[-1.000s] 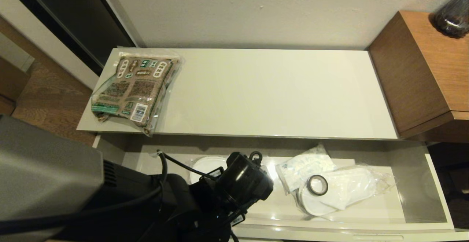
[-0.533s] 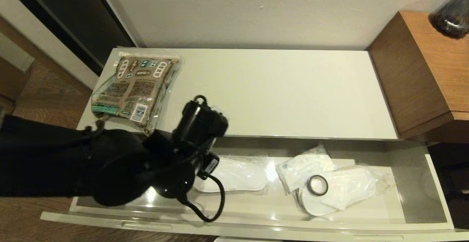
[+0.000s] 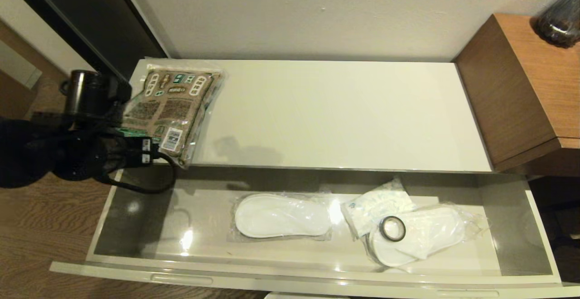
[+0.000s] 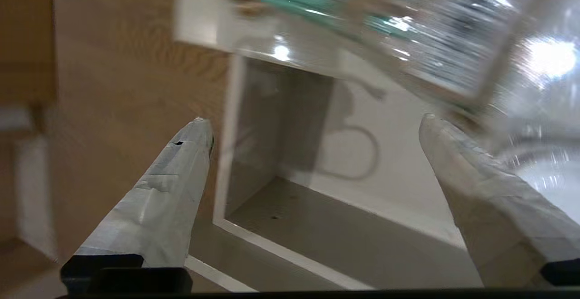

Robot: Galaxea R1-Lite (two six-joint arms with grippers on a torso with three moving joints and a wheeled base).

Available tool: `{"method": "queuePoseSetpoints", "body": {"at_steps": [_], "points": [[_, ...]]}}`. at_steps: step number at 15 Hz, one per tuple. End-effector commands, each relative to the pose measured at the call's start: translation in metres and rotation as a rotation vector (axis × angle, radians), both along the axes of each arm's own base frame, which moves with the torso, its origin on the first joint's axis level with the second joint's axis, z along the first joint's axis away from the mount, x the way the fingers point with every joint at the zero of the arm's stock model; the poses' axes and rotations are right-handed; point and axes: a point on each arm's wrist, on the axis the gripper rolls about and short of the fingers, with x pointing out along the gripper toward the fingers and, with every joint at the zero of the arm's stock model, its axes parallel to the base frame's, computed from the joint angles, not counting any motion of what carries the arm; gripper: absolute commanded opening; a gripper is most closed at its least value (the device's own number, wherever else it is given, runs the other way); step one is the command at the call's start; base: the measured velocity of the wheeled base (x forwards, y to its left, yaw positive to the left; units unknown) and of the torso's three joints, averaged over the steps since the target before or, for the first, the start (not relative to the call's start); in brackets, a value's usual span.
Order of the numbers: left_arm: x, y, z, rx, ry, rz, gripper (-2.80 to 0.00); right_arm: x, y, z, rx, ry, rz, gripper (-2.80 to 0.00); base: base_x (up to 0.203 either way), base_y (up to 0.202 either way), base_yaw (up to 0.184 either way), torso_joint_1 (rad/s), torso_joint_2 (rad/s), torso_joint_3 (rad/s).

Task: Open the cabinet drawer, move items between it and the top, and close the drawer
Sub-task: Pick up the solid drinks on the table

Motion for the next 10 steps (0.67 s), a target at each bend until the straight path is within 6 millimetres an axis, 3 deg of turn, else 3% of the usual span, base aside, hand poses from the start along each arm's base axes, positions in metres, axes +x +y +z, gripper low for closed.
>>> {"method": "queuePoseSetpoints", "body": {"at_steps": [1,3,4,7,10], "points": [[0.001,0.033,0.016,-0.093,-0.064,0.050,0.00,0.000,0.000,0.000,-0.001,0.003,0.000,-2.80,0.000,0.000,0.000,0.000,0.00,0.000],[0.006,0.041,0.021,-0.206,-0.056,0.066,0.00,0.000,0.000,0.000,-0.001,0.003,0.000,-2.80,0.000,0.000,0.000,0.000,0.00,0.000],[0.004,0.040,0.026,-0.278,-0.035,0.066,-2.80,0.000,0.000,0.000,-0.001,0.003,0.000,-2.80,0.000,0.000,0.000,0.000,0.00,0.000],[-0.002,0.037,0.072,-0.616,-0.038,-0.050,-2.80,0.000,0.000,0.000,-0.001,0.003,0.000,-2.80,0.000,0.000,0.000,0.000,0.00,0.000],[-0.003,0.034,0.081,-0.955,0.019,-0.111,-2.80,0.000,0.000,0.000,-0.001,0.003,0.000,-2.80,0.000,0.000,0.000,0.000,0.00,0.000]]}}
